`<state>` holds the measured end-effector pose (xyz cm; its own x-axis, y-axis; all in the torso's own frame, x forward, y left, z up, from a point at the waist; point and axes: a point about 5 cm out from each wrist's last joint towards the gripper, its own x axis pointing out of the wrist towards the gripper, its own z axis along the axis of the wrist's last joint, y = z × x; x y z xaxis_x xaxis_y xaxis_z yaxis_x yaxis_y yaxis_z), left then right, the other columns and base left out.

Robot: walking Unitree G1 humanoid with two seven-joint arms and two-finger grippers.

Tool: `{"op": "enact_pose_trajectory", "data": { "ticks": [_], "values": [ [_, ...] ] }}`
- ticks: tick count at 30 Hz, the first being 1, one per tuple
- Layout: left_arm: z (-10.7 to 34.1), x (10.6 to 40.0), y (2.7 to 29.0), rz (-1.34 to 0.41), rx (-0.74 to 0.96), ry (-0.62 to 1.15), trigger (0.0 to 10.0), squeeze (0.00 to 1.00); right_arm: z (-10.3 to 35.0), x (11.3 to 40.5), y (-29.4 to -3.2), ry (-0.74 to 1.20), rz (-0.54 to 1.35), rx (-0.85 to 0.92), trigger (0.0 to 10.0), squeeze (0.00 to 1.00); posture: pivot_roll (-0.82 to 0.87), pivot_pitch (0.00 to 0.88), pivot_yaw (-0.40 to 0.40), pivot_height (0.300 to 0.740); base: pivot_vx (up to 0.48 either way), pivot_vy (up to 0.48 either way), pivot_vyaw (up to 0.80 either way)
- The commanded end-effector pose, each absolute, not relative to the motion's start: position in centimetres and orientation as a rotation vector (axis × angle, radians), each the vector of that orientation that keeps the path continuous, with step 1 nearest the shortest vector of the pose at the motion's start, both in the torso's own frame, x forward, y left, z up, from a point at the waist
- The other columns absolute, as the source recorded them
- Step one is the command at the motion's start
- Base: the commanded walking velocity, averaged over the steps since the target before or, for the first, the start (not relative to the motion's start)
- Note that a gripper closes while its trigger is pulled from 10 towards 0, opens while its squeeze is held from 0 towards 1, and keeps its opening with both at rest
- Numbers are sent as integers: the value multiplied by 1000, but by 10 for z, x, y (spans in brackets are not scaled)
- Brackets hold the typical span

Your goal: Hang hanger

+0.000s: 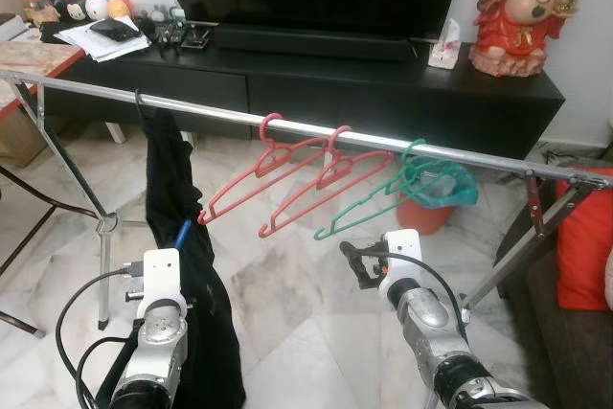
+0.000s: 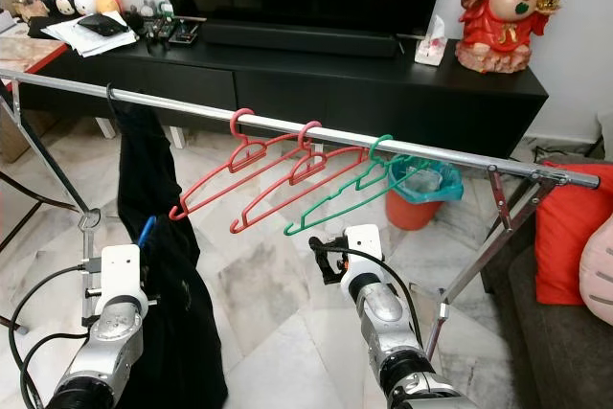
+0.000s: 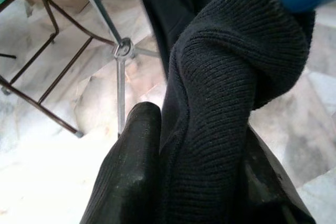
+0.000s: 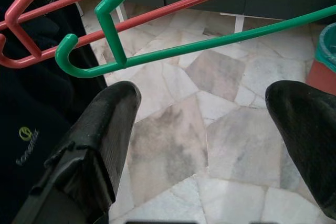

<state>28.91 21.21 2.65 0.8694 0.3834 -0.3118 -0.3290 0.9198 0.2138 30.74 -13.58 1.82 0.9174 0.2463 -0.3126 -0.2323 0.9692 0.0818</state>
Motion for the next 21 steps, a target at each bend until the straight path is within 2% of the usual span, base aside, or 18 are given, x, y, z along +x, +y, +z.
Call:
{"op": "enact_pose_trajectory", "data": {
  "ticks": [1, 6, 16, 21],
  "values": [
    [38, 300, 206, 331, 111, 283, 10000, 0, 17, 306, -135, 336, 253, 39, 10000, 0, -51, 0, -11, 740, 0, 0, 0],
    [49, 311, 198, 268, 107, 237, 10000, 0, 17, 306, -136, 336, 251, 39, 10000, 0, -51, 0, -11, 740, 0, 0, 0],
    [71, 325, 226, 388, 144, 168, 10000, 0, 14, 303, -138, 347, 247, 36, 10000, 0, -57, 0, -9, 740, 0, 0, 0],
    [68, 323, 226, 382, 127, 180, 10000, 0, 13, 303, -136, 351, 252, 37, 10000, 0, -57, 0, -9, 740, 0, 0, 0]
  ]
}}
